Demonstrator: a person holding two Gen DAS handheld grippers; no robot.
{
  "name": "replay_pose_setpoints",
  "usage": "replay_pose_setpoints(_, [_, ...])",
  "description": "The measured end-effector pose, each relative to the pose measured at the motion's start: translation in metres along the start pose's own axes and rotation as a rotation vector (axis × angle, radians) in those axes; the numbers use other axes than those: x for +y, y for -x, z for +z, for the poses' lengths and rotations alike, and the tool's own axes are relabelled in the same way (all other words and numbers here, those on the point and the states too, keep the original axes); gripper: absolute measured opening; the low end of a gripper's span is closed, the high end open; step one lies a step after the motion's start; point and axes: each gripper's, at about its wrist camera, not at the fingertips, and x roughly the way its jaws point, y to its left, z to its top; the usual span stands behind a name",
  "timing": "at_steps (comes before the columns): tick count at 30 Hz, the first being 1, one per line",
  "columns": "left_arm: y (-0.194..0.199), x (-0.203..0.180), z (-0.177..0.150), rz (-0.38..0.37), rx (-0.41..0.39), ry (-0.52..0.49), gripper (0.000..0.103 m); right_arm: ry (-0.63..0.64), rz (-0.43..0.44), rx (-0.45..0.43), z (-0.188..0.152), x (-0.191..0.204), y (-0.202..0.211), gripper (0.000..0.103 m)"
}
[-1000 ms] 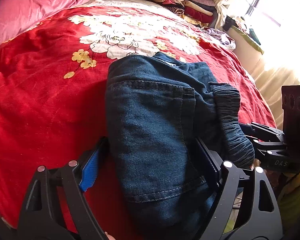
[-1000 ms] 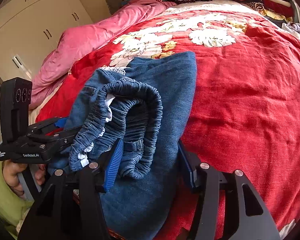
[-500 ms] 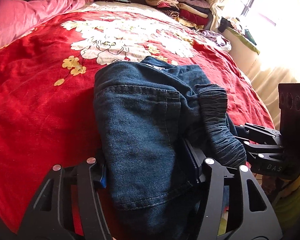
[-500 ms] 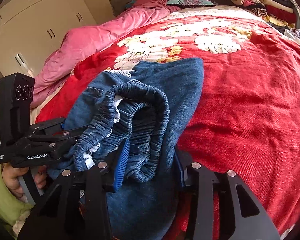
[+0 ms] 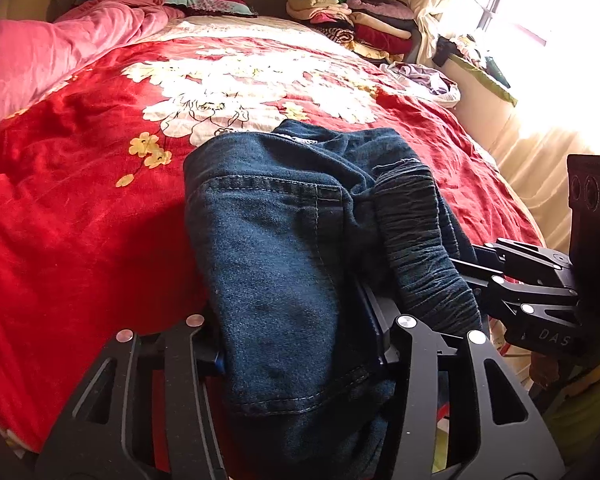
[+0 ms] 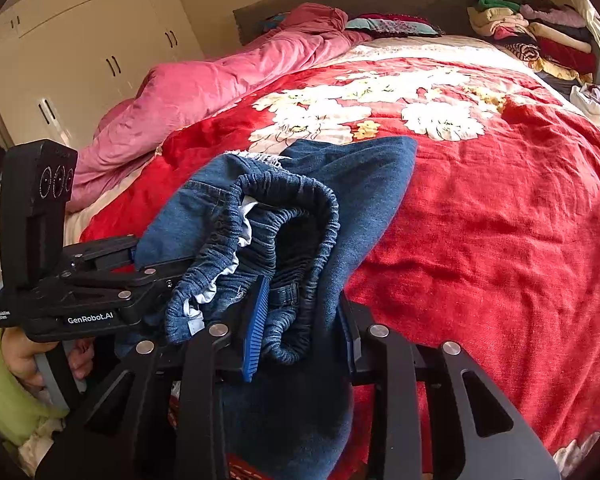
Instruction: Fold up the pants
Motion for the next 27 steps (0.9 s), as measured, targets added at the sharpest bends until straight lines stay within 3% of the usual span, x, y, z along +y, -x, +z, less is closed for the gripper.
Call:
replay_pose_setpoints(16, [0.023, -0.005, 0.02, -0.004, -0.059, 0.007, 0.038, 0.06, -0.003, -0.072, 0.023, 0.013, 0.018, 0.029])
replay_pose_setpoints(27, [0.014, 0.005, 0.042, 0.009, -0.068, 0.017, 0.038, 0.09, -0.006, -0.09, 0.05, 0.011, 0.006, 0.029])
